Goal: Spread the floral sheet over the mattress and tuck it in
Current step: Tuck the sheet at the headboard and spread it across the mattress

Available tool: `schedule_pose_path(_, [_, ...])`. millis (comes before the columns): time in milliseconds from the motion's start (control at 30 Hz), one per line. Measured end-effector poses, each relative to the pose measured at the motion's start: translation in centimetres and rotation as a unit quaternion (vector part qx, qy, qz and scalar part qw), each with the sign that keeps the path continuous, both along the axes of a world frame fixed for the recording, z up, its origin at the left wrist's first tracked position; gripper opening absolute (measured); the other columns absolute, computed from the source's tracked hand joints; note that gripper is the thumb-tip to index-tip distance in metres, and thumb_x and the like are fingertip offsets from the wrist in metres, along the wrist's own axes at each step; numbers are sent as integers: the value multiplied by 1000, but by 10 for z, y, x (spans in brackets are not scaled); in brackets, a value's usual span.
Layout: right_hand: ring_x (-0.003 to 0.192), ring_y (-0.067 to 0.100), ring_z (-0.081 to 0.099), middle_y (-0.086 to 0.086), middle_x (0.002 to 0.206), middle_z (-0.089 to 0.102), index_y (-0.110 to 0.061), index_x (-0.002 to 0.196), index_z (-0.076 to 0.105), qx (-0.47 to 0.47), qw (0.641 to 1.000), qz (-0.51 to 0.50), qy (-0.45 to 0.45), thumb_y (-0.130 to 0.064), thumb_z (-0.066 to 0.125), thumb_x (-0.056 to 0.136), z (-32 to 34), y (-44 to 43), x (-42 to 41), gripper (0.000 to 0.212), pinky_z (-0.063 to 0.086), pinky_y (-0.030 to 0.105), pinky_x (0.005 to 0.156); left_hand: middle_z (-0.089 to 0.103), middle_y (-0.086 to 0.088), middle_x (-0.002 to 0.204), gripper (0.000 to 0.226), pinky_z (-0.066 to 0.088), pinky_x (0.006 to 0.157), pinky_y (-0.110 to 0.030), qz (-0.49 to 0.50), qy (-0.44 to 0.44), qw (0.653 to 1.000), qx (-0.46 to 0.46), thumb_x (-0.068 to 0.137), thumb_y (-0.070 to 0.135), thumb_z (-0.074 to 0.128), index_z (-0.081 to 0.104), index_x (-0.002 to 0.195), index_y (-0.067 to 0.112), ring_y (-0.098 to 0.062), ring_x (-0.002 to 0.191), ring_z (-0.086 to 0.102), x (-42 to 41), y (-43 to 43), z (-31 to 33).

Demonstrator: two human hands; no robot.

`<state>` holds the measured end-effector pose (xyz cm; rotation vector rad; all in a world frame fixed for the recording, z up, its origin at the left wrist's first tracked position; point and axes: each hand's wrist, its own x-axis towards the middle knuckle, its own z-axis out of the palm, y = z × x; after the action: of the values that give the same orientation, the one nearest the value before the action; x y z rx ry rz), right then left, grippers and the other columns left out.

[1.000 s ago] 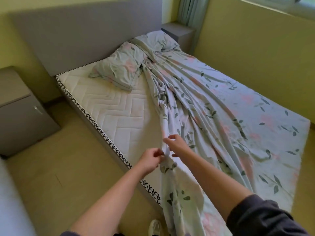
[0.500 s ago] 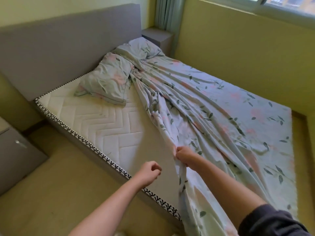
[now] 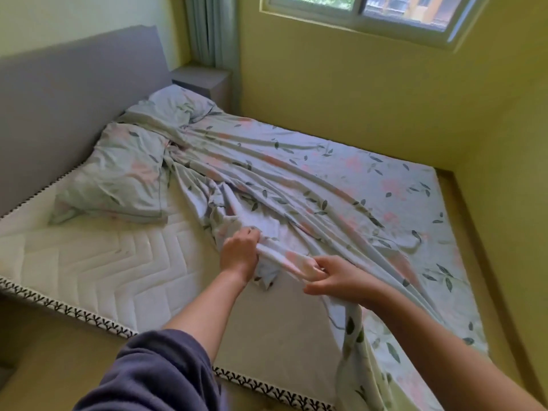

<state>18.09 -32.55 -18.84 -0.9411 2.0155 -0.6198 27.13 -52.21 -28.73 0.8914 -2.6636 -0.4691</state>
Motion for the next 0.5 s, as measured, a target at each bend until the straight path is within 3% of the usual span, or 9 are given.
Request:
schedule_pose_path(167, [72, 3, 52, -9, 85, 56, -33, 88, 56, 47, 990, -14, 131, -30, 66, 85, -2, 13, -1, 11, 42, 19, 66, 65, -16, 98, 18, 34, 63, -29, 37, 76, 993, 78, 90, 3, 46, 62, 95, 10, -36, 86, 62, 25, -68, 9])
schedule_pose_path(233, [78, 4, 53, -11, 88, 56, -34, 88, 56, 52, 985, -38, 159, -31, 60, 90, -8, 4, 9, 6, 43, 21, 68, 66, -16, 90, 16, 33, 62, -29, 6, 120, 983, 137, 97, 12, 46, 61, 98, 8, -34, 81, 61, 31, -84, 17])
schedule_pose_path(333, [80, 13, 56, -4, 87, 62, -25, 86, 63, 42, 981, -108, 158, -26, 48, 96, -17, -13, 30, 18, 45, 29, 72, 53, -2, 64, 32, 29, 53, -31, -64, 123, 976, 166, 99, 35, 41, 50, 75, 15, -25, 61, 52, 51, -107, 29])
schedule_pose_path(400, [79, 14, 54, -1, 86, 60, -22, 83, 63, 34, 976, -141, 165, -19, 46, 96, -23, -24, 46, 21, 40, 28, 68, 49, 4, 60, 35, 32, 50, -29, -167, 55, 978, 113, 93, 51, 45, 45, 73, 23, -14, 54, 48, 75, -127, 41])
schedule_pose_path(500, [81, 18, 53, 1, 88, 58, -19, 82, 60, 14, 968, -178, 176, -9, 45, 93, -32, -43, 77, 21, 36, 25, 66, 66, 0, 80, 46, 43, 56, -26, -300, -111, 943, -96, 77, 58, 64, 60, 103, 20, -22, 69, 65, 108, -161, 45])
